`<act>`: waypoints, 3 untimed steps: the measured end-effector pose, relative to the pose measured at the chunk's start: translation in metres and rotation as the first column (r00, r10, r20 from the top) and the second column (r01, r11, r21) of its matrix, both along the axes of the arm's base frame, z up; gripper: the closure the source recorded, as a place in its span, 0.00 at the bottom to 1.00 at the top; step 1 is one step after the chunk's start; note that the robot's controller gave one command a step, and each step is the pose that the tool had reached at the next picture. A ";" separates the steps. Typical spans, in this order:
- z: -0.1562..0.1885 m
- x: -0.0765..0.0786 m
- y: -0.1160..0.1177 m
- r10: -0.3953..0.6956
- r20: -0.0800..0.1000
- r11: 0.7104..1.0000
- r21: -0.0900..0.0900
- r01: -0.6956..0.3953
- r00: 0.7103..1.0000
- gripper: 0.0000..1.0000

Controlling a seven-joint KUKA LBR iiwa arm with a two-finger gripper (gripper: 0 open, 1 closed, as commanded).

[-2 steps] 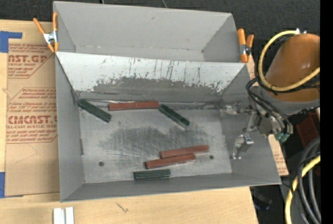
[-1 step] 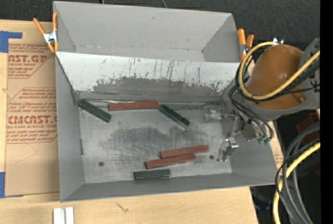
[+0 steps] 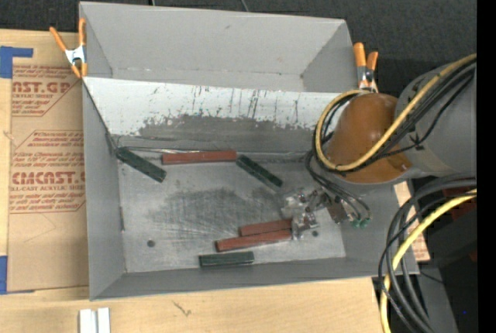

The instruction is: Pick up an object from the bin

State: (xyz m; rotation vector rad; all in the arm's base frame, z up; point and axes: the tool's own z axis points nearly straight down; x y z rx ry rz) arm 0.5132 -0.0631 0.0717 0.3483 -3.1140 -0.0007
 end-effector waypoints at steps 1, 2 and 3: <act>0.000 0.000 0.000 0.000 0.000 1.000 0.000 0.000 1.000 1.00; 0.001 -0.007 0.021 0.063 0.016 0.998 -0.007 -0.063 0.998 1.00; 0.203 0.003 0.034 0.085 0.014 0.996 0.000 -0.085 0.996 1.00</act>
Offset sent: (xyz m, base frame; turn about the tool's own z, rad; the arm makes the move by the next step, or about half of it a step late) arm -0.0200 0.0524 -0.0017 -0.1391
